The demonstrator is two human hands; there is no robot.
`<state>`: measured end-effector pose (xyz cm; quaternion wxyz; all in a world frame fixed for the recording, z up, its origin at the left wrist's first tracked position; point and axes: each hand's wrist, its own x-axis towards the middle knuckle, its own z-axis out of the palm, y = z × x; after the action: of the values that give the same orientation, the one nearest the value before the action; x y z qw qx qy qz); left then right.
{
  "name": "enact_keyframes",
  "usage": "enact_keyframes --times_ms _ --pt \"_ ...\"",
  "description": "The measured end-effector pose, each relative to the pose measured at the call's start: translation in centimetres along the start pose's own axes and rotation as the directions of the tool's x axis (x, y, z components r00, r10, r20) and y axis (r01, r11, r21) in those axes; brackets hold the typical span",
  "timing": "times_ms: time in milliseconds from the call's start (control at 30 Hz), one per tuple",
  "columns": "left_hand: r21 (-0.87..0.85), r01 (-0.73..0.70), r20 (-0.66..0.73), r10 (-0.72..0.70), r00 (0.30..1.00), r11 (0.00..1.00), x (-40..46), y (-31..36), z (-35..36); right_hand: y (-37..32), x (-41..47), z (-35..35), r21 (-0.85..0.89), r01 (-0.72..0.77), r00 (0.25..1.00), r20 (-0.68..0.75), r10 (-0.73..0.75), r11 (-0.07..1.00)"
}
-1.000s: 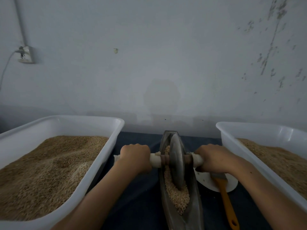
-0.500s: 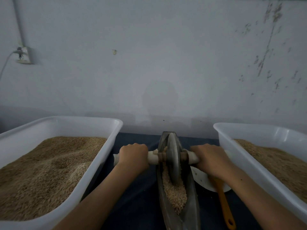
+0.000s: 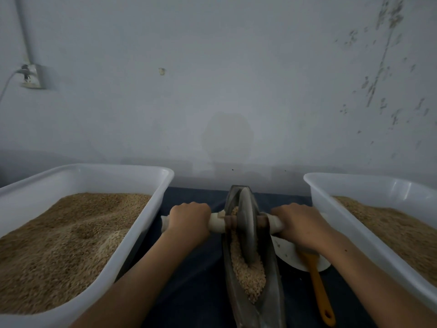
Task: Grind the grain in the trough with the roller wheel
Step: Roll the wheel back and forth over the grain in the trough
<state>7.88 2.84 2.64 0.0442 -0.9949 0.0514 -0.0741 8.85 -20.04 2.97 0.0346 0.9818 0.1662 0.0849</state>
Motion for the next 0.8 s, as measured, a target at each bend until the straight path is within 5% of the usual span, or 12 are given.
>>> enact_keyframes --times_ms 233,533,633,800 --pt "0.01 0.031 -0.049 -0.03 0.998 0.999 -0.3 0.2 0.2 -0.1 -0.1 0.4 -0.005 -0.024 0.995 -0.096 0.023 1.0" --pt "0.031 -0.03 0.104 0.027 0.994 0.999 -0.7 0.1 -1.0 0.6 0.1 -1.1 0.085 -0.025 0.964 0.267 0.001 0.996" --pt "0.043 -0.017 0.062 0.015 0.998 0.999 -0.5 0.3 -0.9 0.6 0.2 -0.5 0.09 -0.036 0.976 0.219 0.015 0.995" --pt "0.044 0.034 -0.074 -0.031 0.997 0.998 -0.4 0.6 -0.3 0.3 0.1 0.7 0.041 -0.041 0.997 -0.066 0.043 0.998"
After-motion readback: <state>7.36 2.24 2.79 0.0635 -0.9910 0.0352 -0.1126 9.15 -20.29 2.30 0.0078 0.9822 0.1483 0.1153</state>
